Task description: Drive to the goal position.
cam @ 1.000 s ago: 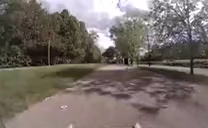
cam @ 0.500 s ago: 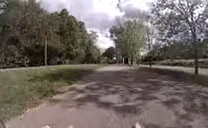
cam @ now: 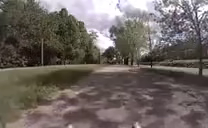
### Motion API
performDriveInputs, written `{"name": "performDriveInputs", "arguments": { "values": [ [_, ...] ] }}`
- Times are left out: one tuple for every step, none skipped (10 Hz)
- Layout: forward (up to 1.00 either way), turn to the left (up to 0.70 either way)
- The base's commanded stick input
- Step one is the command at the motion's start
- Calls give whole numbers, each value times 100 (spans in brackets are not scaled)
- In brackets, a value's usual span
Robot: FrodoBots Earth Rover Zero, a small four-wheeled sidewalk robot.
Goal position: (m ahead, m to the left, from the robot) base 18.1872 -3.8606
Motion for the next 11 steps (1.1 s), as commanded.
{"name": "performDriveInputs", "arguments": {
  "values": [
    [100,0],
    [100,0],
    [100,0],
    [100,0],
    [100,0],
    [100,0],
    [100,0],
    [100,-6],
    [100,-40],
    [100,-37],
    [100,0]
  ]
}}
